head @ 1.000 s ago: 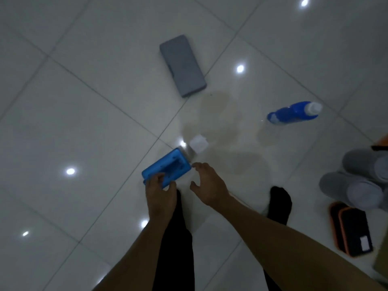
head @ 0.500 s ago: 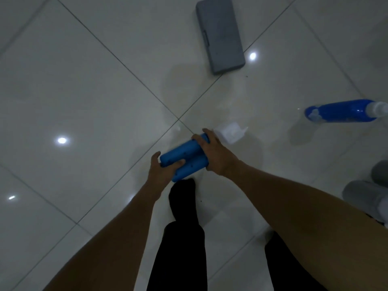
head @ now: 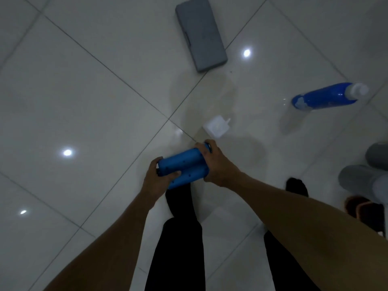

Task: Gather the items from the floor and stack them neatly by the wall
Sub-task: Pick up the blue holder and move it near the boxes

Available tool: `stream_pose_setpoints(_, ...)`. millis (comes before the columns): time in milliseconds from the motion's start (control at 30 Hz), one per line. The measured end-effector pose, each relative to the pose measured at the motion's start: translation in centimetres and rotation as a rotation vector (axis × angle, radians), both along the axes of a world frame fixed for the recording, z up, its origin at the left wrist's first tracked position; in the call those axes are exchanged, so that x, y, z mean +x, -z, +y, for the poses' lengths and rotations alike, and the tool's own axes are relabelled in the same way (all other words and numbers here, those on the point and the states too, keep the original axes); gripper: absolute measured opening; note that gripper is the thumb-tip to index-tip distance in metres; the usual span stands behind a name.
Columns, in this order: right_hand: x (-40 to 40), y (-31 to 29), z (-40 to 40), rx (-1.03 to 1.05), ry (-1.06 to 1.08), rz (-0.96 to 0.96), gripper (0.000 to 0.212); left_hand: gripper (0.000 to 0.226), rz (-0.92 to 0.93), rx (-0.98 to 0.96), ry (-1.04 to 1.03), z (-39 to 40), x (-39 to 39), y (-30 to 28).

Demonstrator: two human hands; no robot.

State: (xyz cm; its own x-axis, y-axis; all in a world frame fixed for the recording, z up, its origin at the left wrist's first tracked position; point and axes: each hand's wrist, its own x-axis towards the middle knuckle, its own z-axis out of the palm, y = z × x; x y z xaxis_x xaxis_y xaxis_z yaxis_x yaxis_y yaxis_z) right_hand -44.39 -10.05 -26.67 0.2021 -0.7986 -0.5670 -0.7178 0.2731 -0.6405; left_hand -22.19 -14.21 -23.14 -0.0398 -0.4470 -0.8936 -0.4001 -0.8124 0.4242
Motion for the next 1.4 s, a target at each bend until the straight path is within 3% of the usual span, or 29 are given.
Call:
stream_pose_setpoints(333,-9.5,-6.5,10.5,-0.011,0.228,0.001,0.104,0.079,-0.021,-0.01,0.255,5.1,-10.4,-6.1)
stream_pose_setpoints(633,-22.8,-10.1,21.5,-0.063,0.561,0.091,0.102,0.074,0.1,-0.062,0.612,9.9,-27.6,-8.2)
stream_pose_setpoints(900,-33.3,-11.9,28.6,-0.151,0.932,0.103,0.09,0.088,0.154,-0.09,0.823,13.4,-44.2,-9.2)
stream_pose_setpoints(1233,-45.4,-10.3,26.2,-0.183,1.233,0.123,0.104,0.067,0.185,-0.406,0.888,11.5,-60.8,-8.2)
stream_pose_setpoints(1400,-48.7,-7.4,20.3,-0.152,1.561,0.026,0.099,0.083,0.285,-0.62,0.85,10.3,-66.7,-5.4)
